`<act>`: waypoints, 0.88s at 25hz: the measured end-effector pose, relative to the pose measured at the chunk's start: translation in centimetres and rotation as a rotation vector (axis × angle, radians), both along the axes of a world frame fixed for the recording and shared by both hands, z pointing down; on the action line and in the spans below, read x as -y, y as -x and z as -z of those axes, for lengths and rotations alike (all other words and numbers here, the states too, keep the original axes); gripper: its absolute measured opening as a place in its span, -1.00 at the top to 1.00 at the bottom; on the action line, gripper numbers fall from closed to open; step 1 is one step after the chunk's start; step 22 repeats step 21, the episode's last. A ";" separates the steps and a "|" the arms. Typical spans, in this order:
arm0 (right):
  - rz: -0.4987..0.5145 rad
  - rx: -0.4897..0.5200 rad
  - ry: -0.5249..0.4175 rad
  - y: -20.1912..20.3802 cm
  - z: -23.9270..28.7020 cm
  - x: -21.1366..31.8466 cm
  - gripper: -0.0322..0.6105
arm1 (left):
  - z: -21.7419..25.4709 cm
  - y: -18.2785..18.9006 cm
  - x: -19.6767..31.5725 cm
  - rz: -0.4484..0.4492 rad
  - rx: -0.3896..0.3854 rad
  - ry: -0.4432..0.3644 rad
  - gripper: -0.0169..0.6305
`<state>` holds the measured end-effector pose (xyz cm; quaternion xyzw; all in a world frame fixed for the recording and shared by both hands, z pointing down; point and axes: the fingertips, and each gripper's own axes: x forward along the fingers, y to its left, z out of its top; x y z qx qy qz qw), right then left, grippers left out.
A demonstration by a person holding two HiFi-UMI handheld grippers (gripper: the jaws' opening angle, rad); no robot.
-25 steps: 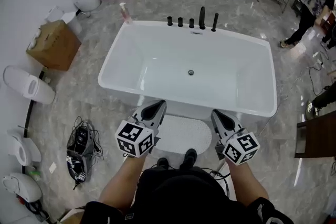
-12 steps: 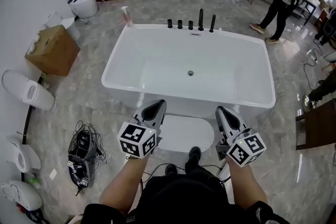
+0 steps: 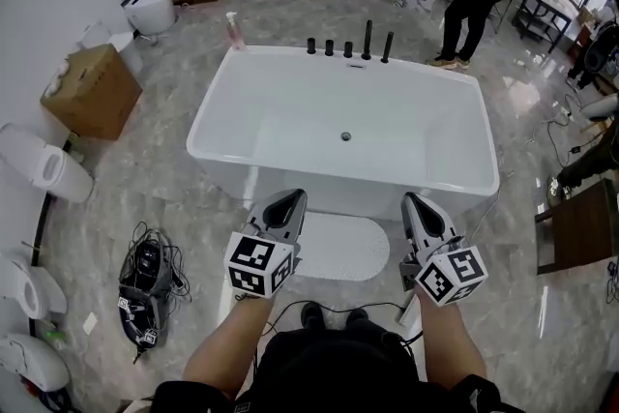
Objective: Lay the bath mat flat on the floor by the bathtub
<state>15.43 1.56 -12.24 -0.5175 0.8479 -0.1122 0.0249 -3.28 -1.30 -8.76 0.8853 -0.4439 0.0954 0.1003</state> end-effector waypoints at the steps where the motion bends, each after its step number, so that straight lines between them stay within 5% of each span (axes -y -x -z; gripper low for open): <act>1: -0.007 -0.006 -0.003 -0.4 0.0 0.1 0.86 | 0.2 -0.1 0.1 0.004 0.000 -0.005 0.91; 14: 0.007 -0.081 -0.045 -3.6 1.6 1.2 0.86 | 2.4 -3.5 3.6 0.035 -0.034 -0.038 0.91; 22: -0.009 -0.051 0.001 -7.0 -0.4 -0.4 0.86 | 1.2 -5.1 0.8 0.046 0.028 -0.043 0.91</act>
